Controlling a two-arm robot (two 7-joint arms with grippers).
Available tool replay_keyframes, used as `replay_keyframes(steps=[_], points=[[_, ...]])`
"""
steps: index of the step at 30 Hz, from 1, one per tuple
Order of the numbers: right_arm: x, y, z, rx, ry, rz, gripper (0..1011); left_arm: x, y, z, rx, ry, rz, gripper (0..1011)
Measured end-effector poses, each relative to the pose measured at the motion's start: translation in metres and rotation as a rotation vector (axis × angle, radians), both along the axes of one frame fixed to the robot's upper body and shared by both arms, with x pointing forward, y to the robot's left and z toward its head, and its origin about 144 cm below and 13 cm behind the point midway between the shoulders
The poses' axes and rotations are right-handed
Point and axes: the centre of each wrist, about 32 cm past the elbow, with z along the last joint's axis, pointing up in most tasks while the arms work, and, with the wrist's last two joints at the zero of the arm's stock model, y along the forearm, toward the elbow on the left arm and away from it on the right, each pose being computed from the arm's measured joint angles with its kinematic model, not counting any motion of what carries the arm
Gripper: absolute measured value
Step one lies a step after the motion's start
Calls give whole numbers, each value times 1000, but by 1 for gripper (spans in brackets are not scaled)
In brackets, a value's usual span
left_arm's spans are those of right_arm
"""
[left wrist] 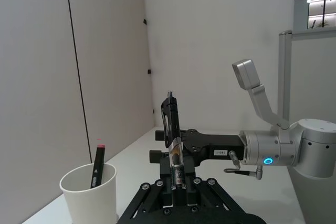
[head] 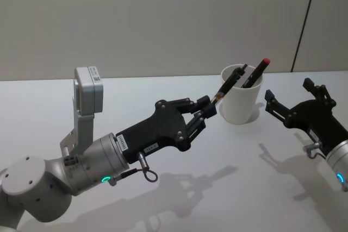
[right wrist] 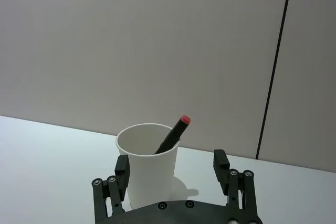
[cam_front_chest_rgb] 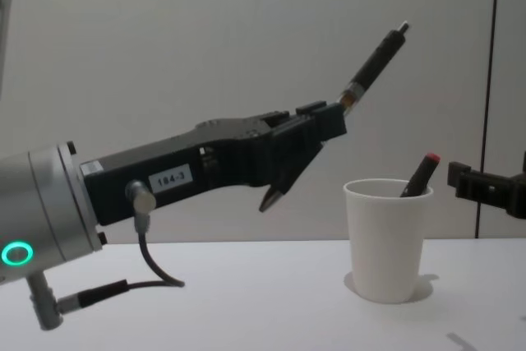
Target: Place the pen into the pen holder.
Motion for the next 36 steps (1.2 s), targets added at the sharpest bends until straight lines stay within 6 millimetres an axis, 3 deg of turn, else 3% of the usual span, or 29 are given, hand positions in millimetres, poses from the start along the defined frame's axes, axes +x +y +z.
replay_keyframes(steps=[36], points=[[0,0,0,0,0,0,1002,-2,1,-5,76,-2,46,138]])
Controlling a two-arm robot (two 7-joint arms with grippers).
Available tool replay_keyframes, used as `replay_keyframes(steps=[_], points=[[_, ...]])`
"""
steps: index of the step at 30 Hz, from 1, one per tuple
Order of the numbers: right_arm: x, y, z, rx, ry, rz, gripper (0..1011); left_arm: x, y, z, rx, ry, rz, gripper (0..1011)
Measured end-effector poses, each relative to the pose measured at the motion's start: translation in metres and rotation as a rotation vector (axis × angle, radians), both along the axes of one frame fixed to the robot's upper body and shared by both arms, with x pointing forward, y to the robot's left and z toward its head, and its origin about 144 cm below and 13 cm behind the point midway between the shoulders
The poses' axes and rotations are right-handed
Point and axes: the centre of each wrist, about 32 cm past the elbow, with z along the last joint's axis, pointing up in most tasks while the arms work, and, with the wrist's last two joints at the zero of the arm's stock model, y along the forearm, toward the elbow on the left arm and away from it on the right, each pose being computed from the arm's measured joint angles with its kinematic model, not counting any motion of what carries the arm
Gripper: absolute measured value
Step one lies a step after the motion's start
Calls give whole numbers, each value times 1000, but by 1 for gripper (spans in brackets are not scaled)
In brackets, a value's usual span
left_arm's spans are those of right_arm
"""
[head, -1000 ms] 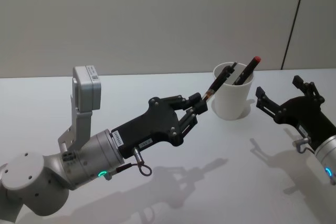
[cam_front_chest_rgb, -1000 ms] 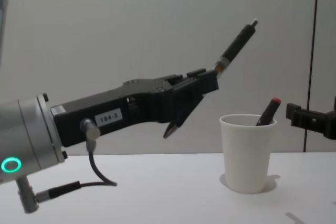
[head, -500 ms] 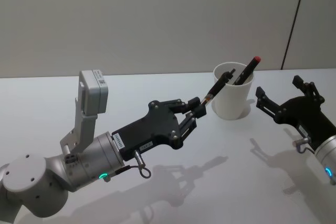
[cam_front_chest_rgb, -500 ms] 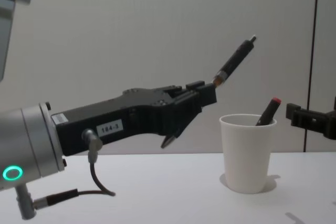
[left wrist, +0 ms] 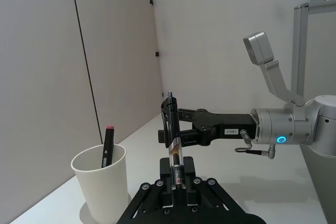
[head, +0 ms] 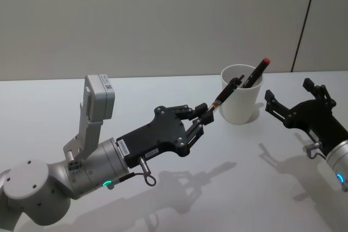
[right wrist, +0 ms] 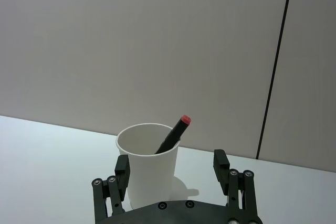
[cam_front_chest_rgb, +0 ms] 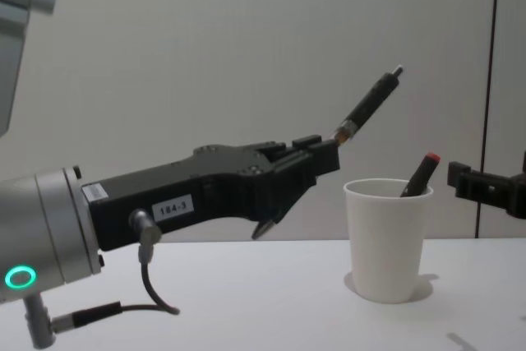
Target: Place the pen into the pen holder.
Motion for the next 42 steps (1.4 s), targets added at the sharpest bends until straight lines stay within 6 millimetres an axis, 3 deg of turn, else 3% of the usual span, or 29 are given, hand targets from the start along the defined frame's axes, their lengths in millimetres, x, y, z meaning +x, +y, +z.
replay_keyframes(steps=[17,42], points=[[-3,1,11,55,-16,119,1002,0,0,0,5,0,0,138],[-38,-12,22,230,36,326,1002,0,0,0,6,0,0,138]])
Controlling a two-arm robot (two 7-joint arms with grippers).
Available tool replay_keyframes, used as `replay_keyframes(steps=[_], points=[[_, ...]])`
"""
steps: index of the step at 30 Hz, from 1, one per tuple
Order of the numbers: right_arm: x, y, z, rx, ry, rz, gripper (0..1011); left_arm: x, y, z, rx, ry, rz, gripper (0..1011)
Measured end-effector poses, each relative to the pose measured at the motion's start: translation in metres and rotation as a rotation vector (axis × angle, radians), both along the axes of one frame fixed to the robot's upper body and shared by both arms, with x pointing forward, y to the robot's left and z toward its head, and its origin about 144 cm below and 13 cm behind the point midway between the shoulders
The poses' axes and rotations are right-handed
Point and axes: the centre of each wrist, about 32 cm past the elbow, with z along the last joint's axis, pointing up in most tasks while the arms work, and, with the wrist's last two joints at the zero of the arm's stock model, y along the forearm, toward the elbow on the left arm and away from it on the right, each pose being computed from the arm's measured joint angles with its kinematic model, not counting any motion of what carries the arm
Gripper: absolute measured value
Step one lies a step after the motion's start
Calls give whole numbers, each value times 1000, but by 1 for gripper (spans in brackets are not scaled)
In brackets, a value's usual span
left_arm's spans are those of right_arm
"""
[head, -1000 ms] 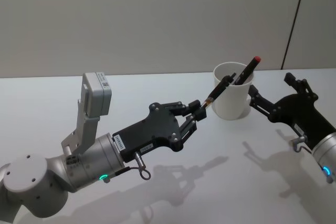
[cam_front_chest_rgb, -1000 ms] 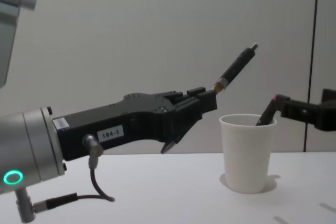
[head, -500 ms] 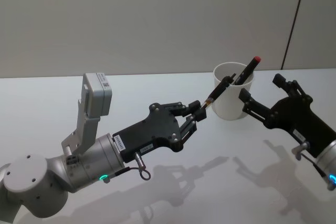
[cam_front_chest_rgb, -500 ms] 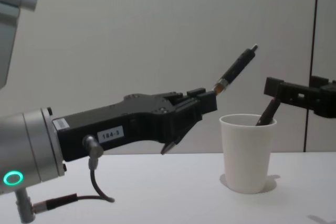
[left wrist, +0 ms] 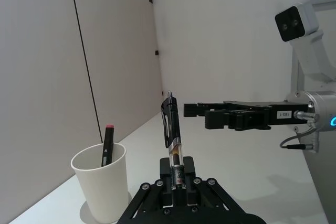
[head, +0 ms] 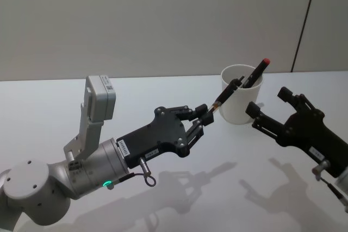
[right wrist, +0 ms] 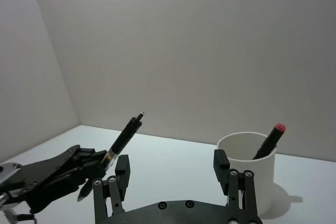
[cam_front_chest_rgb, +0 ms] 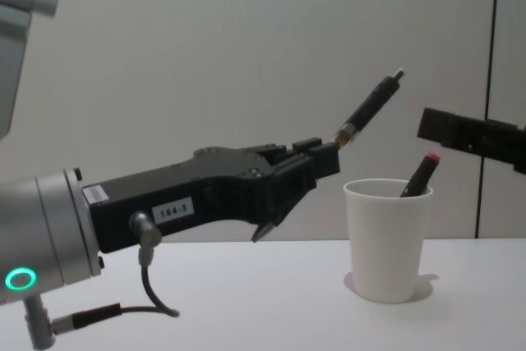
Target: Place the pen into the pen holder.
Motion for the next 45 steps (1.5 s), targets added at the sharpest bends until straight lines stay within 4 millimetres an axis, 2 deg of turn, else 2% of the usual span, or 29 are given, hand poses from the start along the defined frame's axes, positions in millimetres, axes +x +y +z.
replay_keyframes(steps=[12,21,45], points=[[-4,-5,0,130,73,67,1002,0,0,0,0,0,0,138],[0,-3,0,222,131,117,1002,0,0,0,0,0,0,138],[24,30,-5,274,199,179,1001,0,0,0,0,0,0,138]])
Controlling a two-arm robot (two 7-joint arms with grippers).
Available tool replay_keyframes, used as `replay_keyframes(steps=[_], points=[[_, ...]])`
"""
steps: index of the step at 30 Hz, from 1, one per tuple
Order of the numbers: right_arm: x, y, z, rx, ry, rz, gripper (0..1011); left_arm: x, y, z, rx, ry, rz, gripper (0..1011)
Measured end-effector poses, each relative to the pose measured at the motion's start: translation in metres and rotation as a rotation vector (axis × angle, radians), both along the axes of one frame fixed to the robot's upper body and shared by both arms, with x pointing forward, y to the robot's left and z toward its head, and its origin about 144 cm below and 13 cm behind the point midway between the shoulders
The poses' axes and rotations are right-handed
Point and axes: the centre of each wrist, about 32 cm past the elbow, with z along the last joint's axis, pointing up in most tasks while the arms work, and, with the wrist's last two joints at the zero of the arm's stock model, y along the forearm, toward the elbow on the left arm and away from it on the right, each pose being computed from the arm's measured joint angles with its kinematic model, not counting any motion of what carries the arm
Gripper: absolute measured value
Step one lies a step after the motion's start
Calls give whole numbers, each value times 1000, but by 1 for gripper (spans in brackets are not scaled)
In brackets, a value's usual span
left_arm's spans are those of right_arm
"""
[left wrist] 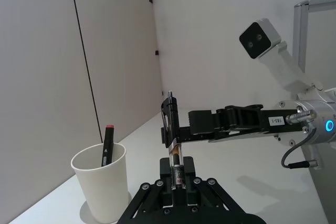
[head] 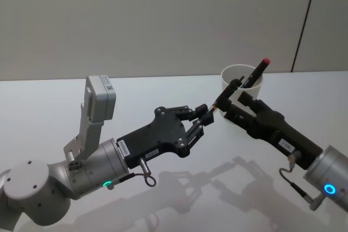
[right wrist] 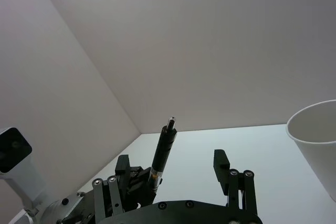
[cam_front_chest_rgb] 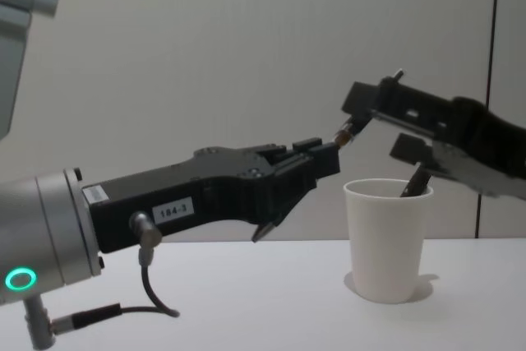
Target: Place the pen into the pen holder.
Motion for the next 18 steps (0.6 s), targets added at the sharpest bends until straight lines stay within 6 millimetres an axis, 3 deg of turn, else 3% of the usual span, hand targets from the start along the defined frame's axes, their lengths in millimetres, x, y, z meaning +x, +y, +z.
replay_keyframes(steps=[18], points=[[13,20,-2,-4,16,-26,1001,0,0,0,0,0,0,138]])
